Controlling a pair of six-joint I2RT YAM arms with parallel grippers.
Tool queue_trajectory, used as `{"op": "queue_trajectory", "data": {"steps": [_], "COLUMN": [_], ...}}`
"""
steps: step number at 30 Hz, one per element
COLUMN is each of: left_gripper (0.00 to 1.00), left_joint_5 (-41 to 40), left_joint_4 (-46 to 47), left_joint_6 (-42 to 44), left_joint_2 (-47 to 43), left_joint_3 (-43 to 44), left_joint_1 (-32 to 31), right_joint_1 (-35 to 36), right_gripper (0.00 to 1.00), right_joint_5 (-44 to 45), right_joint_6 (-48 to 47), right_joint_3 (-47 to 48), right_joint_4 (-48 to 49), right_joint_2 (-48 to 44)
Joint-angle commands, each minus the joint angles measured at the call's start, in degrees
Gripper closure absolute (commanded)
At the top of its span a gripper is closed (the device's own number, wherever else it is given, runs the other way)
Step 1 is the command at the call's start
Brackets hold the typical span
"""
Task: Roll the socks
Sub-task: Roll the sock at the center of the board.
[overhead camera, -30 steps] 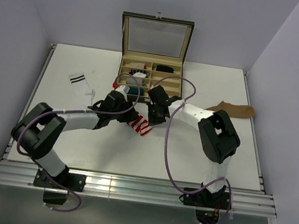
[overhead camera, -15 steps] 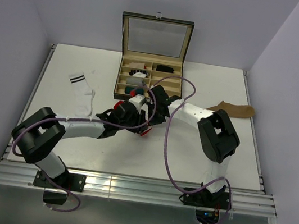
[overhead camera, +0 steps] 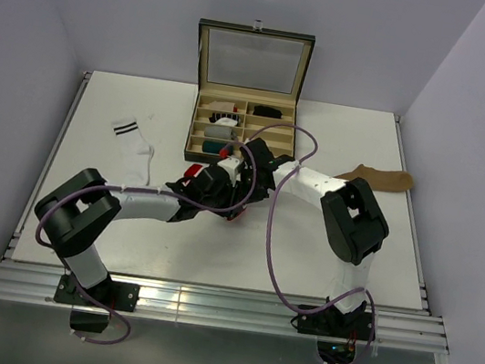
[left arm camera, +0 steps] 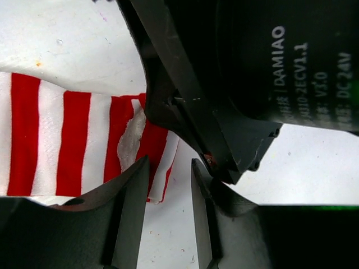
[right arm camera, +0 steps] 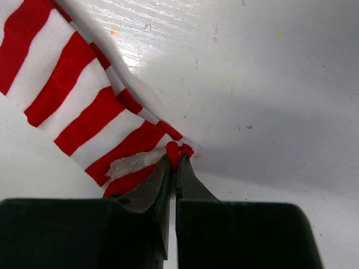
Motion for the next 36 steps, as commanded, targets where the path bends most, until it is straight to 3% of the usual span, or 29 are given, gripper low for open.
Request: {"op": "queue_trajectory", "data": {"steps": [1,29,33,36], "left_gripper": [0.59,0.62,0.68,0.80], "left_joint_5": [-0.19,-2.12,-2.04,-1.68], "left_joint_4": [-0.61,-14.85,-15.20,-15.29], "left_joint_6": [1.37,1.90,1.81,2.25], "left_joint_2": [1.54,6.99,7.70,7.35], "left_joint_3": [3.11,9.17,9.53,9.53], "left_joint_1": [-1.01,-1.53,-1.88,-1.89], "right_joint_1": [0.52,-0.54,-0.54,-0.97], "right_gripper": [1.00,1.00,1.00,1.00], "right_joint_5": [0.24,-3.28,-3.63,-4.42], "right_joint_6": [0.44,1.85,2.11,2.55], "right_joint_3": [-0.59,-1.38,-1.73,-2.52], "right_joint_4": [-1.69,-0.37,-0.11,0.77], "right_joint_2": [3.14,2.44,2.35,1.74]}}
